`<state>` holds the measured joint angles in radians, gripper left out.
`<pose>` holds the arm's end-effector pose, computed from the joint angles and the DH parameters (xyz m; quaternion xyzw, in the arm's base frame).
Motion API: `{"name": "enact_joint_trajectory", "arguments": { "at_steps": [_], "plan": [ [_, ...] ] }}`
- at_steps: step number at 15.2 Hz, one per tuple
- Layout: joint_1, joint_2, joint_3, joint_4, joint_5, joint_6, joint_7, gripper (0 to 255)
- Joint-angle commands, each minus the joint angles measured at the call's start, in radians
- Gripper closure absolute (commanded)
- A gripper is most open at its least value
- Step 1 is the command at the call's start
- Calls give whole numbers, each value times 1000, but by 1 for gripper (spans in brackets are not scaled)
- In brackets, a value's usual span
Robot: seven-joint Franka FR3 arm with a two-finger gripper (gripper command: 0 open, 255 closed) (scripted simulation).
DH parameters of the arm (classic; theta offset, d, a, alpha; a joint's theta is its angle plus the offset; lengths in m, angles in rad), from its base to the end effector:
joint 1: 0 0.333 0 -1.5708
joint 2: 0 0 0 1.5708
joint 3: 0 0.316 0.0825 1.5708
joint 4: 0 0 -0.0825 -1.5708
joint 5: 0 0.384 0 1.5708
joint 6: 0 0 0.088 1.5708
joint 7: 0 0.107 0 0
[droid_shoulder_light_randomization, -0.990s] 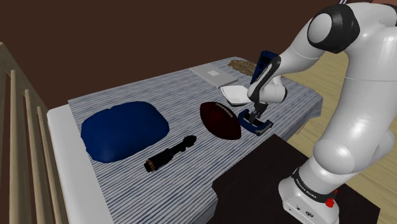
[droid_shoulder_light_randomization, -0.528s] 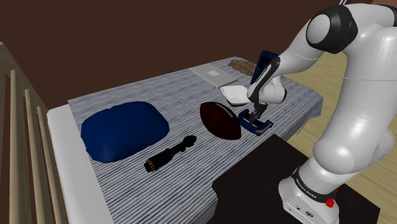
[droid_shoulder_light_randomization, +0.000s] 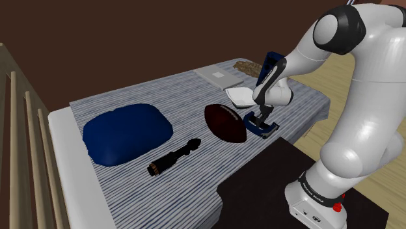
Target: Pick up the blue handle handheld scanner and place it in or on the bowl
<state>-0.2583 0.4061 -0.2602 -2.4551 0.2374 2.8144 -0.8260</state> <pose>0.3981 -0.2520 0.1411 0.9986 0.0501 -0.0179 0.0044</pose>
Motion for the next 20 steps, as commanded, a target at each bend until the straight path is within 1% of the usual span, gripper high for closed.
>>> {"name": "enact_joint_trajectory", "arguments": {
  "at_steps": [1,4,12,20],
  "plan": [
    [0,0,-1,-1,0,0,0,255],
    [14,-30,-19,-8,-18,-23,13,255],
    [63,-151,-85,-29,-102,-119,72,255],
    [90,-269,-128,-34,-191,-223,134,255]
  ]
}}
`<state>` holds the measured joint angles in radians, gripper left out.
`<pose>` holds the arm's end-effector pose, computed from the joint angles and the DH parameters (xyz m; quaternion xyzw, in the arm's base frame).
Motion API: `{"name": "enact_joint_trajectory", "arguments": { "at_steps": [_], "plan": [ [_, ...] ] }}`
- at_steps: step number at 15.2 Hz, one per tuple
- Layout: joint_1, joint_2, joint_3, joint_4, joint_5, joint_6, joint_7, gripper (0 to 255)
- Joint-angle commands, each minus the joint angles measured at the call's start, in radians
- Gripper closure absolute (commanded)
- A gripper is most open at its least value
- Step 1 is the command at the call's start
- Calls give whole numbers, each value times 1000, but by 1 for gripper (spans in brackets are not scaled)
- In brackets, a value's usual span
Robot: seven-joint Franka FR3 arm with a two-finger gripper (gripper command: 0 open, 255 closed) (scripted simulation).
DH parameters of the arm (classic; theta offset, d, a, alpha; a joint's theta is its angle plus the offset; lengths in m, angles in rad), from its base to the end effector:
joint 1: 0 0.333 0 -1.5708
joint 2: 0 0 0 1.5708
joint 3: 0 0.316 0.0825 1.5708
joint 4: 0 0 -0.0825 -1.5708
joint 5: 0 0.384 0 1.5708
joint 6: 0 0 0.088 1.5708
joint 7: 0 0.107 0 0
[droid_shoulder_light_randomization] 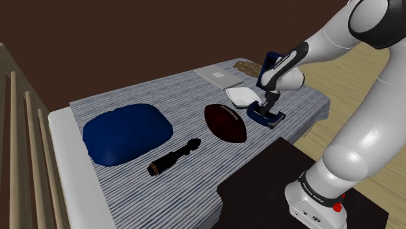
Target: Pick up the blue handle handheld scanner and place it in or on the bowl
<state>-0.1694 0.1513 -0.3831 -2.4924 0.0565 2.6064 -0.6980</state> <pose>0.3975 -0.2511 0.2301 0.9986 0.0498 -0.0184 0.0041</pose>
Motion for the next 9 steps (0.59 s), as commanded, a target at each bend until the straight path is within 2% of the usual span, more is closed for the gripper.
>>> {"name": "enact_joint_trajectory", "arguments": {
  "at_steps": [1,9],
  "plan": [
    [3,-28,-8,4,-21,-29,13,255],
    [9,-135,-21,18,-91,-142,61,255]
  ]
}}
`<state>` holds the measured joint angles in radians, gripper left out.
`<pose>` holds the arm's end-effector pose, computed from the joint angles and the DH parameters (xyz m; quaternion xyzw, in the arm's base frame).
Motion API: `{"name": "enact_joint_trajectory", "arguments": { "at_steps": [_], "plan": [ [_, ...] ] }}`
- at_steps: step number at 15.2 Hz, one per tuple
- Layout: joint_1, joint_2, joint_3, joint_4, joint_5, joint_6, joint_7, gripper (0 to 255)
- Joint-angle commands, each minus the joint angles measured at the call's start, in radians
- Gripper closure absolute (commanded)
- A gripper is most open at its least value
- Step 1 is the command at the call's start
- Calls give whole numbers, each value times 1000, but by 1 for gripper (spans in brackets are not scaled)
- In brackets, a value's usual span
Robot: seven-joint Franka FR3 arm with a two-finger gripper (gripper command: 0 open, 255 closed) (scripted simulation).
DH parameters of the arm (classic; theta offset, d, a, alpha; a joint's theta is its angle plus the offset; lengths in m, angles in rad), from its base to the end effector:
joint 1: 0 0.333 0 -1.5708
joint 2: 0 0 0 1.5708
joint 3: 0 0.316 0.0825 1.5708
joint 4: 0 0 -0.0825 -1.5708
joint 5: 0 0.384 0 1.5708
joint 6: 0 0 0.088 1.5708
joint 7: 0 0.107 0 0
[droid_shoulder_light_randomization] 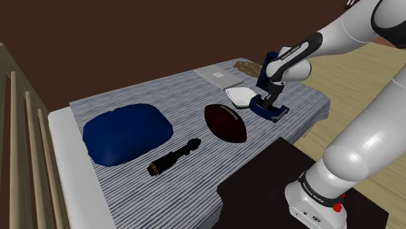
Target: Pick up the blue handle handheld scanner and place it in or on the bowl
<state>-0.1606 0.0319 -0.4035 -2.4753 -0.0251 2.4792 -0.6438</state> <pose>0.3983 -0.2526 0.2776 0.9986 0.0498 -0.0184 0.0041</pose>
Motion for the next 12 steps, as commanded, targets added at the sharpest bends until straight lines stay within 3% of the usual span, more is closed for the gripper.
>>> {"name": "enact_joint_trajectory", "arguments": {
  "at_steps": [1,3,12],
  "plan": [
    [1,-28,-1,3,-17,-29,12,255],
    [0,-44,-1,8,-26,-49,18,255],
    [-12,276,41,426,134,-170,-52,255]
  ]
}}
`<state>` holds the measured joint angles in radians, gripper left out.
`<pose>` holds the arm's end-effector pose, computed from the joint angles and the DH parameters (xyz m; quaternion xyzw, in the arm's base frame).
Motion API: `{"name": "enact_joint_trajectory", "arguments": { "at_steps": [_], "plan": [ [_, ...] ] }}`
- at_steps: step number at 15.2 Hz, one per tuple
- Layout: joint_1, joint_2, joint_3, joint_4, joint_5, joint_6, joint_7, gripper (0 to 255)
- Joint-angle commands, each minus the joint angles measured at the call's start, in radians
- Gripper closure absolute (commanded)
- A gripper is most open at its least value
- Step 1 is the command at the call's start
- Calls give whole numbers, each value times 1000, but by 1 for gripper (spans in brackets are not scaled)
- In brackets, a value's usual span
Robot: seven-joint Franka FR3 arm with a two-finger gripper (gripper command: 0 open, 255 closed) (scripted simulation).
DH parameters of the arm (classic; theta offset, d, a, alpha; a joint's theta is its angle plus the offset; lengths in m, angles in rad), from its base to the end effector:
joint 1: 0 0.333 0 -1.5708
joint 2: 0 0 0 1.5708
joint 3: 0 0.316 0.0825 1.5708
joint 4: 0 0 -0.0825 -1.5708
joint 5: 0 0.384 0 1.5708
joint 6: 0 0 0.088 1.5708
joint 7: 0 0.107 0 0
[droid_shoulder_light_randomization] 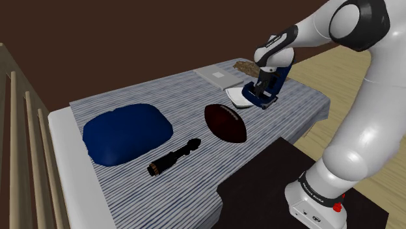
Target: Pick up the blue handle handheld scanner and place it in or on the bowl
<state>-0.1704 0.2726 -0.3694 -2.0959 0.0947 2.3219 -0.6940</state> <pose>0.4964 -0.2911 0.2971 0.9986 0.0498 -0.0189 0.0045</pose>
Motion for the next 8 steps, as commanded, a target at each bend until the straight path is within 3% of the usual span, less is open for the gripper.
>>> {"name": "enact_joint_trajectory", "arguments": {
  "at_steps": [1,8],
  "plan": [
    [-8,71,12,99,26,-32,-5,255],
    [-64,333,50,516,86,-194,-6,255]
  ]
}}
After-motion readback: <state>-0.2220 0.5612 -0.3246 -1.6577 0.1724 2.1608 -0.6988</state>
